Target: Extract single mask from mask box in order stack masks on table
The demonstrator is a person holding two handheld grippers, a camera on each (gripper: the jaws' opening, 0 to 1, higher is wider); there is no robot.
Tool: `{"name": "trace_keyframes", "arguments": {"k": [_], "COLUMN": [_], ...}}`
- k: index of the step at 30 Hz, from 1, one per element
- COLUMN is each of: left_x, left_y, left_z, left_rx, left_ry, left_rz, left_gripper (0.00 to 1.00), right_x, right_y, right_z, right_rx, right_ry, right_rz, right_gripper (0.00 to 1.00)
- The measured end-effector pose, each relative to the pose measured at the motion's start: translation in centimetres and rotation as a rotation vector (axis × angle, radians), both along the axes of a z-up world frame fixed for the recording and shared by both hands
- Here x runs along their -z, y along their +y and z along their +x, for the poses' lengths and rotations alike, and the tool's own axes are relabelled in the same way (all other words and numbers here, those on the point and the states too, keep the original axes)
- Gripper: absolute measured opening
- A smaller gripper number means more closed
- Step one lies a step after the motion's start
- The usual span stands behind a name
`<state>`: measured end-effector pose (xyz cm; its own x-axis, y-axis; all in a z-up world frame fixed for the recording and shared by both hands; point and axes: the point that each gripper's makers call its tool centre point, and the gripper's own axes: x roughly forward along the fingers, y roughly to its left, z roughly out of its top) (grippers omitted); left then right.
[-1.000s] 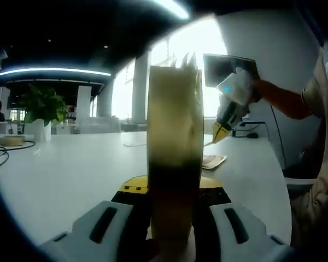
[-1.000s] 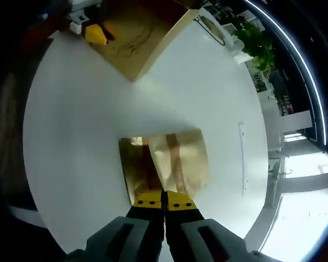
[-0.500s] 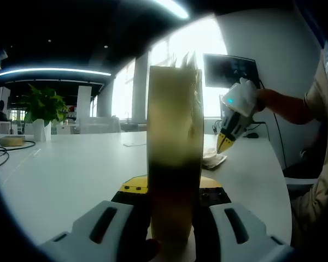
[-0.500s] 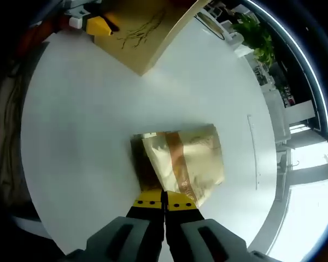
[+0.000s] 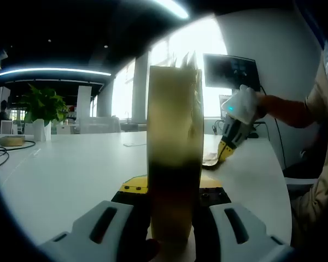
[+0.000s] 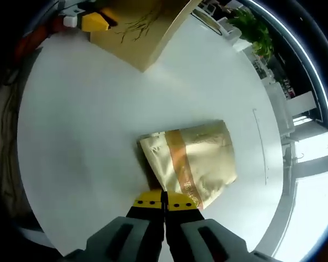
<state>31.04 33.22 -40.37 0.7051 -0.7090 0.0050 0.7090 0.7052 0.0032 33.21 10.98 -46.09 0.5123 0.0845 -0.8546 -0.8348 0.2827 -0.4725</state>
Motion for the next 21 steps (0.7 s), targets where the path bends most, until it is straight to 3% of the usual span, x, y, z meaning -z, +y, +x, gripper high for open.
{"name": "trace_keyframes", "arguments": {"k": [5, 10, 12, 21], "left_x": [0.0, 0.0, 0.0, 0.0], "left_y": [0.0, 0.0, 0.0, 0.0], "left_z": [0.0, 0.0, 0.0, 0.0], "left_rx": [-0.001, -0.001, -0.001, -0.001], "left_ry": [0.0, 0.0, 0.0, 0.0], "left_rz": [0.001, 0.001, 0.001, 0.001], "left_gripper": [0.19, 0.19, 0.19, 0.19], "right_x": [-0.1, 0.0, -0.4, -1.1], "right_y": [0.1, 0.3, 0.5, 0.7], "right_z": [0.0, -0.1, 0.2, -0.5], "right_rx": [0.037, 0.022, -0.029, -0.016], "right_ry": [0.0, 0.002, -0.026, -0.022], "right_rz": [0.026, 0.034, 0.028, 0.1], "right_gripper": [0.0, 0.0, 0.05, 0.16]}}
